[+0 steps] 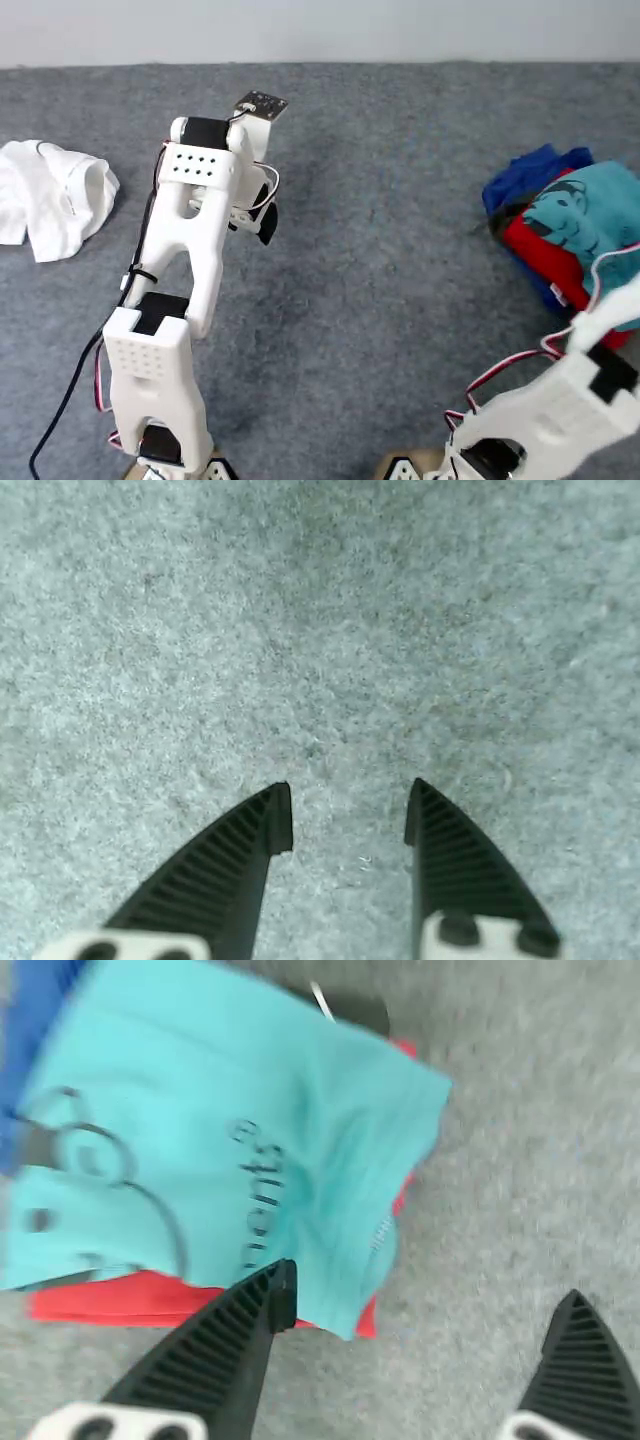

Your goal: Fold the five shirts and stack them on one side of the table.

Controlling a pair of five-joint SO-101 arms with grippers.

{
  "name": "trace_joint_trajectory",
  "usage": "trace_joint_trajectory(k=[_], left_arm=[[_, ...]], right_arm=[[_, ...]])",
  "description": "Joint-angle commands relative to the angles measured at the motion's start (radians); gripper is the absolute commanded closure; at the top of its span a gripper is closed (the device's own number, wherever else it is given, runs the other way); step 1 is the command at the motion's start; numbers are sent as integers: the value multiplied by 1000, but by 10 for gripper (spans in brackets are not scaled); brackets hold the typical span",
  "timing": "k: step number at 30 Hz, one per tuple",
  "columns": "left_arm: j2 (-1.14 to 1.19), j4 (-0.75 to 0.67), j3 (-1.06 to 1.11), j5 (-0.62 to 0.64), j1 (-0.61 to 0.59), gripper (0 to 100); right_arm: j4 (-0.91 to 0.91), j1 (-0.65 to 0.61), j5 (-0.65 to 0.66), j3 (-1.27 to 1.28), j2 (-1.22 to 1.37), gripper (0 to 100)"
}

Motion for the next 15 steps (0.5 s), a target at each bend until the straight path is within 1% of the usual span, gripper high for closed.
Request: trace_joint_trajectory(k=[1,6,15], left_arm=[[-57,20,-2,5,-5,809],[-57,20,-2,5,-5,809],[-57,20,-2,5,-5,809]], right_arm=[[12,-99,-64,-35,-54,616],[-113,-174,-97,-35,87,616],[-127,-311,-97,-37,363,616]])
